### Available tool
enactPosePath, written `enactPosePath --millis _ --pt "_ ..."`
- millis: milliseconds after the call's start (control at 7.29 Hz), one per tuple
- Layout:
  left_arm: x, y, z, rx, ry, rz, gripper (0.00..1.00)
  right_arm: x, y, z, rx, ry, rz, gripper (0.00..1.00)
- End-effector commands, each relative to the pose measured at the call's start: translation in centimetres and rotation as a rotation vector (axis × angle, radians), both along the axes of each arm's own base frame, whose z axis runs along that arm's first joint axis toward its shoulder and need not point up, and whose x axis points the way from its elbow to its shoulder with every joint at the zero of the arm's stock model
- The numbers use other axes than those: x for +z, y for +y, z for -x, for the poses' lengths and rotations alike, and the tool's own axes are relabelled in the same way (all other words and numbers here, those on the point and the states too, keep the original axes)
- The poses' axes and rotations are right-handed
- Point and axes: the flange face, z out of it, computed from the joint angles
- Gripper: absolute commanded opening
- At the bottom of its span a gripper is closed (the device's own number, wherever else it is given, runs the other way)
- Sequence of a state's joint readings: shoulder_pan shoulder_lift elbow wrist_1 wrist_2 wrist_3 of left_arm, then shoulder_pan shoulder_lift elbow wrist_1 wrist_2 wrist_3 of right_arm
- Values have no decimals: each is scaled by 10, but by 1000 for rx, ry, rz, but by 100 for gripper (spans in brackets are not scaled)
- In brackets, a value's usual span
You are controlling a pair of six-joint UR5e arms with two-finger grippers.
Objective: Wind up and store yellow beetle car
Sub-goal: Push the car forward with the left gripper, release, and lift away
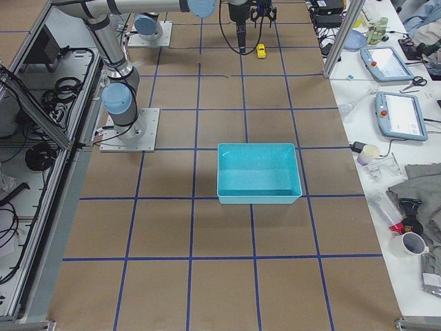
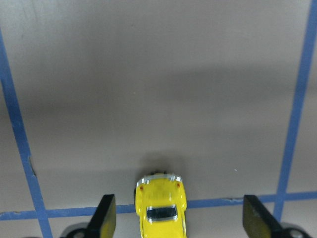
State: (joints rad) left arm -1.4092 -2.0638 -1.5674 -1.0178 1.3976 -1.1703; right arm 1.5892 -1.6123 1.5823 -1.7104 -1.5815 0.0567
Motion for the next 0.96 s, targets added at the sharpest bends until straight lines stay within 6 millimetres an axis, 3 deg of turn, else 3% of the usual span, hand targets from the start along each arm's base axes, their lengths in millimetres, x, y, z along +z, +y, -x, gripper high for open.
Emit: enactPosePath --millis 0,275,549,686,824 --pt "43 10 -3 -436 -120 85 100 0 0 0 0 1 1 100" --pt "76 27 -1 -636 -137 97 100 1 0 0 0 1 2 100" --pt "117 42 2 -994 -199 182 100 0 -1 1 -2 2 -1 100" --pt "139 57 4 -1044 -204 182 100 -1 -2 1 -1 8 -1 100" --pt "139 67 -9 -1027 -167 135 100 -3 -3 3 28 18 -7 100"
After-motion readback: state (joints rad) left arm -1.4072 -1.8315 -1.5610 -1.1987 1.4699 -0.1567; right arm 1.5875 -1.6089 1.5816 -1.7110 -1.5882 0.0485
